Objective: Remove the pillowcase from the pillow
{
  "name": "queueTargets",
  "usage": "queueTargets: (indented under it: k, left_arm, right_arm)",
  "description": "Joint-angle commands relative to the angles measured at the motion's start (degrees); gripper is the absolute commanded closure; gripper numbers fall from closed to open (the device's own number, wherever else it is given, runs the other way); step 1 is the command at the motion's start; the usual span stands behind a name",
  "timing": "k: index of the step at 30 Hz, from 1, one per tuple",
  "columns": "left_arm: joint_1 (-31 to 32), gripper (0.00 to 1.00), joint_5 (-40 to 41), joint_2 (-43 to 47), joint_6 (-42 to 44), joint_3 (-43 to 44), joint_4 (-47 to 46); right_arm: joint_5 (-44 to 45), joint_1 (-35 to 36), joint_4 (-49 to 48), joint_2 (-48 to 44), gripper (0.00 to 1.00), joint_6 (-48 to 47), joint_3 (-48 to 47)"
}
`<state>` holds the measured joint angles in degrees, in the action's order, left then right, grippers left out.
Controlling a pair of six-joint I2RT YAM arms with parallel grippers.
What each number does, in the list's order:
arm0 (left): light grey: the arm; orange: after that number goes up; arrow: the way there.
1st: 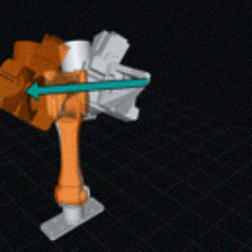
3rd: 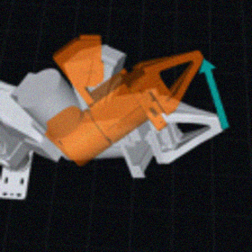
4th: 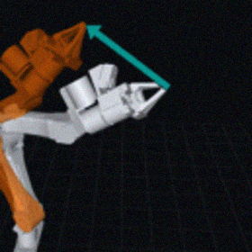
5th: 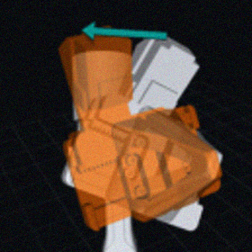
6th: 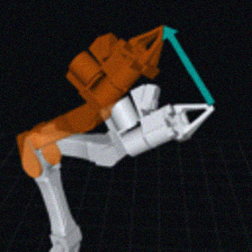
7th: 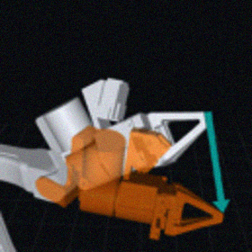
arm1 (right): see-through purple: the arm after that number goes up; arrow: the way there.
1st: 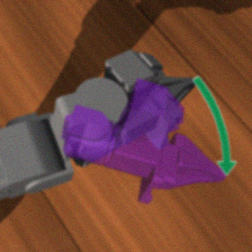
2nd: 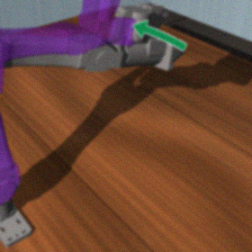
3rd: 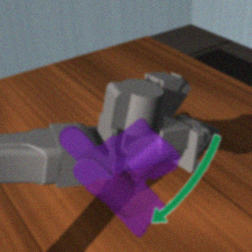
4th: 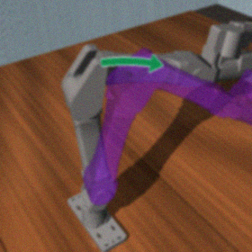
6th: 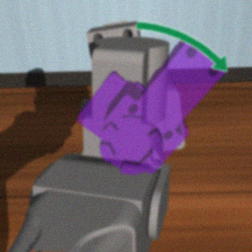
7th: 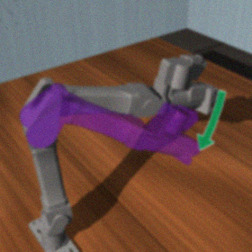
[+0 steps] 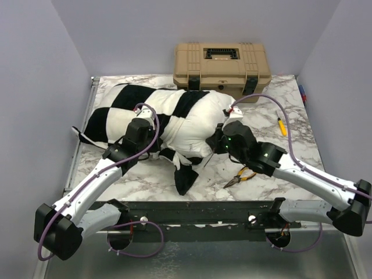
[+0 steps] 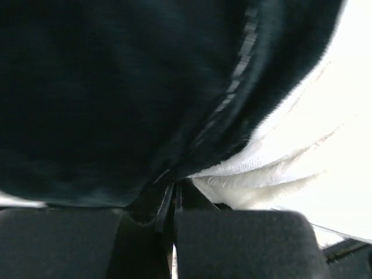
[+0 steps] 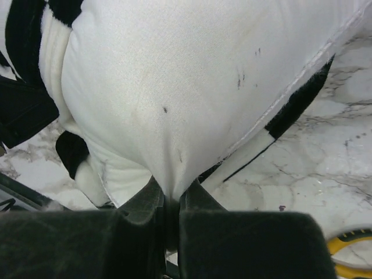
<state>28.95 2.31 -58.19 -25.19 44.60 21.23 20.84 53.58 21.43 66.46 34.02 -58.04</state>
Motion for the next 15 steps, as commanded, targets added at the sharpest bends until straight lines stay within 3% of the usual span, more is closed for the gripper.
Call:
queueTargets:
  k: [1, 4, 15]
  left_arm:
    - [-1.25, 1.00, 20.07, -1.66, 6.08, 2.55, 6.88]
    - [-2.35, 1.00, 27.23, -2.39, 7.25, 3.48, 8.38]
    - [-11.18, 1.00, 35.24, 0.83, 2.95, 1.33, 7.10]
  right_arm:
    - [12.02, -1.11, 4.80, -9.40, 0.98, -2.52, -1.74]
    - [14.68, -1.11, 7.06, -14.68, 0.96, -2.92, -1.64]
    - [17.44, -1.16, 12.67, -29.84, 0.95, -2.92, 1.69]
